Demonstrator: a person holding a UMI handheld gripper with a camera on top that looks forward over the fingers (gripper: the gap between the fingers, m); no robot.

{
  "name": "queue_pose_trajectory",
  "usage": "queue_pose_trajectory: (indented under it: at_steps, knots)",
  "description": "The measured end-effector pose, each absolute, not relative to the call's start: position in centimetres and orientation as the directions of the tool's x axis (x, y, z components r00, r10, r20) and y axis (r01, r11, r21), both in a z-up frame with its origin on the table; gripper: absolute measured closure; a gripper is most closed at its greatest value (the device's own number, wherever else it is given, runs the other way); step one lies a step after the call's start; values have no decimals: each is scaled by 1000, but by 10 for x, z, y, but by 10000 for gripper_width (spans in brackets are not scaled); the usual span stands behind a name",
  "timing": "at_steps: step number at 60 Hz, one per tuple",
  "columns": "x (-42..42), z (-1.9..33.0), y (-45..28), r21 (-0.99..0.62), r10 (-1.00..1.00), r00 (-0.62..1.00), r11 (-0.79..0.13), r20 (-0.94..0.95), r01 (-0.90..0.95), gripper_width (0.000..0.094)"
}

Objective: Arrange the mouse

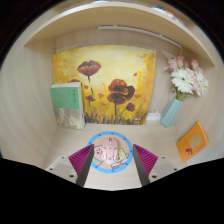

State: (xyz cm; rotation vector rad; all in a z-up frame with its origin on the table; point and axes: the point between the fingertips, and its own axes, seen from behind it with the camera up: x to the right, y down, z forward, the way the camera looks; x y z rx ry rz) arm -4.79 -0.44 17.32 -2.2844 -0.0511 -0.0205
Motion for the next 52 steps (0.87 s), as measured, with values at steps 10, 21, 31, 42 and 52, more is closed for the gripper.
queue_pose_trajectory:
  at_steps: [10, 21, 31, 42, 52]
  knots:
    - [-44, 204, -54, -790, -10, 1000, -613, 25, 14, 171]
    - [-44, 212, -97, -801, -22, 999, -598, 43, 22, 170]
    - [-51, 211, -127, -793, -17, 998, -608, 53, 32, 171]
    - [-51, 214, -144, -796, -19, 998, -604, 60, 36, 171]
    - [-57, 218, -153, -803, -17, 999, -596, 43, 24, 170]
